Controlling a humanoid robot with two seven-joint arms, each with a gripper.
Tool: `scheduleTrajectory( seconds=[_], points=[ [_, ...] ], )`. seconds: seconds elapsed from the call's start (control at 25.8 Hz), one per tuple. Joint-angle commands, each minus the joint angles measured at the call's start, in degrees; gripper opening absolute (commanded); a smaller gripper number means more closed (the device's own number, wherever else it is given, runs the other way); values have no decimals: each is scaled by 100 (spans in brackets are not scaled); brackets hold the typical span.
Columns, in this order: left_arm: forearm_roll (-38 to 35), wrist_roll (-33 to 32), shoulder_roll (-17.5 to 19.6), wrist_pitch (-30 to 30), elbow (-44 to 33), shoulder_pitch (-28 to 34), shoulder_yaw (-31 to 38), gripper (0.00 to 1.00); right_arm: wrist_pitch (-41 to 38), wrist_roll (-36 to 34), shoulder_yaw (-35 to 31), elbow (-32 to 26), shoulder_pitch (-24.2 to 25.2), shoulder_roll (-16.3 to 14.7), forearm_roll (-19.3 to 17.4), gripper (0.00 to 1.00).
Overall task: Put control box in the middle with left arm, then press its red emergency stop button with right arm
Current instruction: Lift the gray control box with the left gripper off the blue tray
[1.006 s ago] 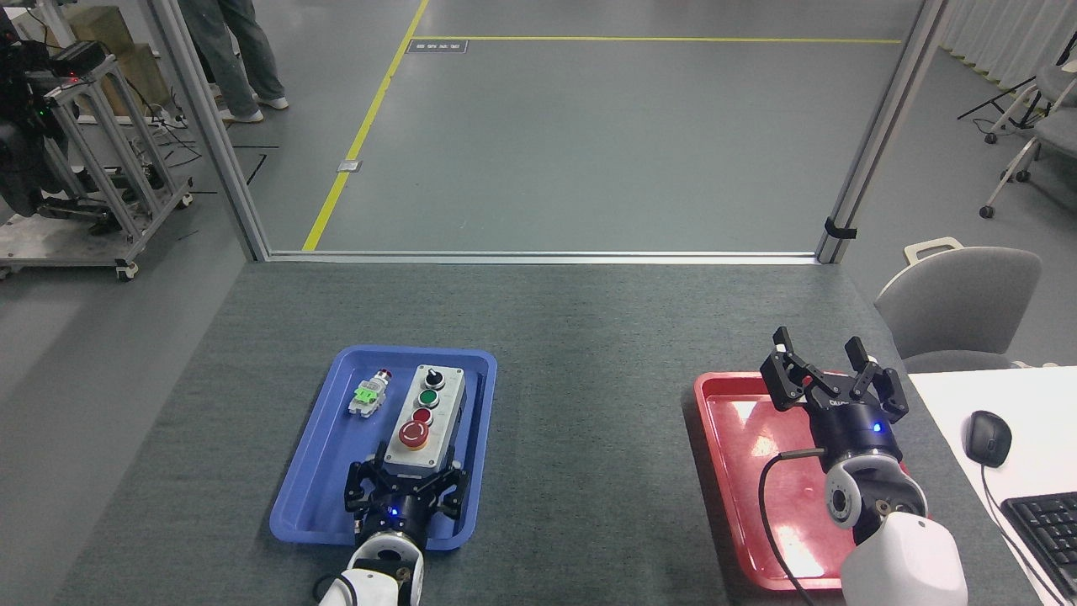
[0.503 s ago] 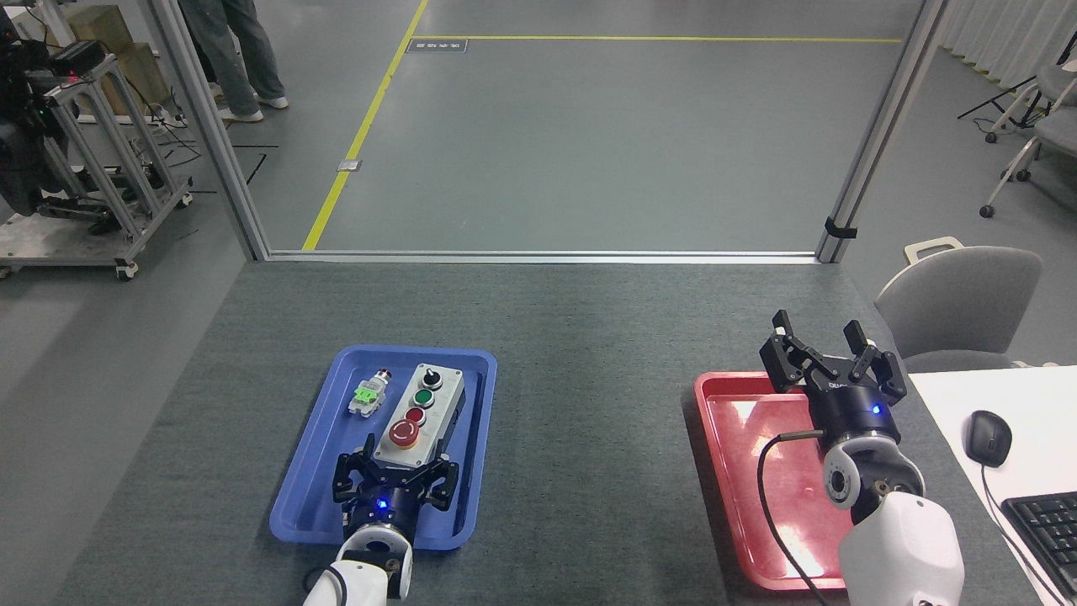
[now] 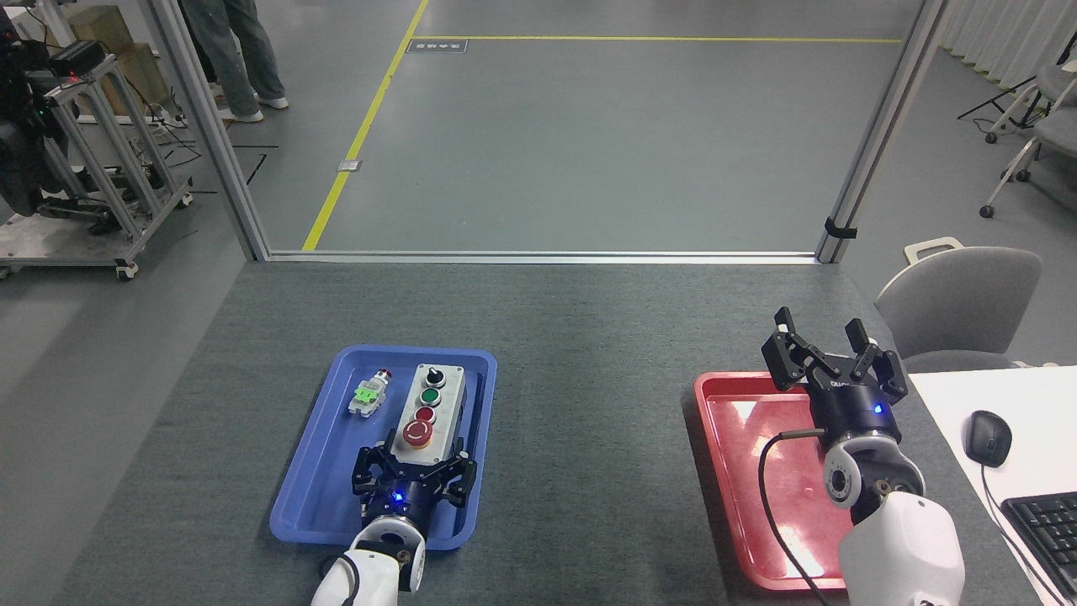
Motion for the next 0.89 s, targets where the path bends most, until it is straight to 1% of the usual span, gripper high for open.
scheduleTrajectory(
  seconds=[0.0, 0.15, 0.23, 0.27, 0.31, 0.35, 0.39, 0.46, 0.62, 0.66, 0.74, 0.81, 0.85],
  points=[
    [-4, 4, 1, -41, 72, -7, 0, 94, 6, -1, -2, 0, 1, 0, -2, 100],
    [-4, 4, 1, -41, 81, -7, 0, 73, 49, -1, -20, 0, 10, 44, -2, 100],
    [-4, 4, 1, -41, 81, 1, 0, 59, 49, -1, -20, 0, 1, 27, -2, 100],
    [-12, -5, 1, -49, 81, -7, 0, 49, 49, -1, -20, 0, -8, 18, -11, 100],
    [-13, -5, 10, -49, 81, -7, 0, 35, 49, -1, -20, 0, -8, 9, -28, 100],
    [-21, 4, 10, -58, 81, -7, 0, 19, 49, -1, -20, 0, -8, 18, -64, 100],
    [-30, 4, 28, -67, 72, 1, -9, 0, 49, -1, -20, 0, -16, 9, -99, 100],
    [-30, 4, 54, -146, 63, 1, 0, 0, 41, -1, -11, 0, -16, -9, -239, 100],
    [-21, 4, 89, -155, -42, -7, 0, 0, 32, -1, -20, 0, -17, -61, -705, 100],
    [5, 13, 98, -164, -112, -7, 0, 0, 32, -1, -20, 0, -16, -61, -776, 100],
    [14, 13, 186, -190, -534, 89, 8, 0, 32, -1, -20, 0, -16, -61, -802, 100],
    [67, -5, 441, -339, -1220, 397, 26, 0, 14, -1, -20, 0, -16, -79, -802, 100],
    [111, -5, 511, -454, -1554, 564, 35, 0, 6, -1, -20, 0, -16, -114, -802, 100]
  ],
)
